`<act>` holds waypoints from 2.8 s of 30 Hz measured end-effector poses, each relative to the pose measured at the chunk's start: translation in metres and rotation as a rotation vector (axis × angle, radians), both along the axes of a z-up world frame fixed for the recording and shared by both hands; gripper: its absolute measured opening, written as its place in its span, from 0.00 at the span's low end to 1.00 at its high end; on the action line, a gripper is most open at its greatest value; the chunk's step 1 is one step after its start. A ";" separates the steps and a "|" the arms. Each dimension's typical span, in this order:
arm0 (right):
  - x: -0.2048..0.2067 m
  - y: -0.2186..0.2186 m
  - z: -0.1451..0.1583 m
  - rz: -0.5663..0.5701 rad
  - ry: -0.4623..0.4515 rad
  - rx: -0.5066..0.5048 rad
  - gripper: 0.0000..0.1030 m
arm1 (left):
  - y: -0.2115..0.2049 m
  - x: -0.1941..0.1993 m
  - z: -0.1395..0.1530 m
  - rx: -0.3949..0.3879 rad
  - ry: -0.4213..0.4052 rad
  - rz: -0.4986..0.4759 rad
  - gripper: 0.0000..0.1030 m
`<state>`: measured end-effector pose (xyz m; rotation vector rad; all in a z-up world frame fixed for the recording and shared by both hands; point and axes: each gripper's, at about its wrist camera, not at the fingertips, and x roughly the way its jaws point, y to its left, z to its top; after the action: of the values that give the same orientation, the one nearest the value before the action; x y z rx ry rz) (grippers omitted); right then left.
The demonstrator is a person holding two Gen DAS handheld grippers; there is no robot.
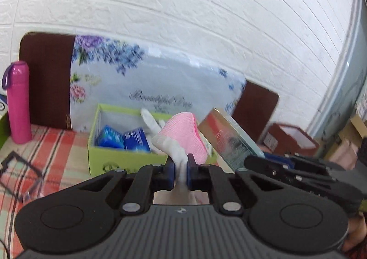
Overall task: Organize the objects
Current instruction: 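Drop the glove and toothbrush box into the lime-green box, open both tools, then grasp the white-orange medicine box with the left tool while the right tool grasps the gold box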
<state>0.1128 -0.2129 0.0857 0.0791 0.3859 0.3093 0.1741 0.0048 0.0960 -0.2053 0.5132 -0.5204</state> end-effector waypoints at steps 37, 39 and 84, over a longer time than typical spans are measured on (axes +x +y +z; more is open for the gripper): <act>0.070 -0.007 -0.039 -0.113 -0.131 -0.144 1.00 | -0.030 0.089 -0.022 0.220 0.012 0.266 0.82; 0.047 -0.004 -0.033 -0.115 -0.142 -0.153 1.00 | -0.030 0.068 -0.019 0.233 0.017 0.259 0.82; -0.121 0.062 -0.127 0.076 0.171 -0.153 0.34 | 0.034 -0.063 -0.100 0.175 0.125 0.254 0.82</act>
<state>-0.0078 -0.1508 -0.0414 -0.0601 0.5815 0.3477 0.1106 0.0388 -0.0042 -0.1331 0.6417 -0.2144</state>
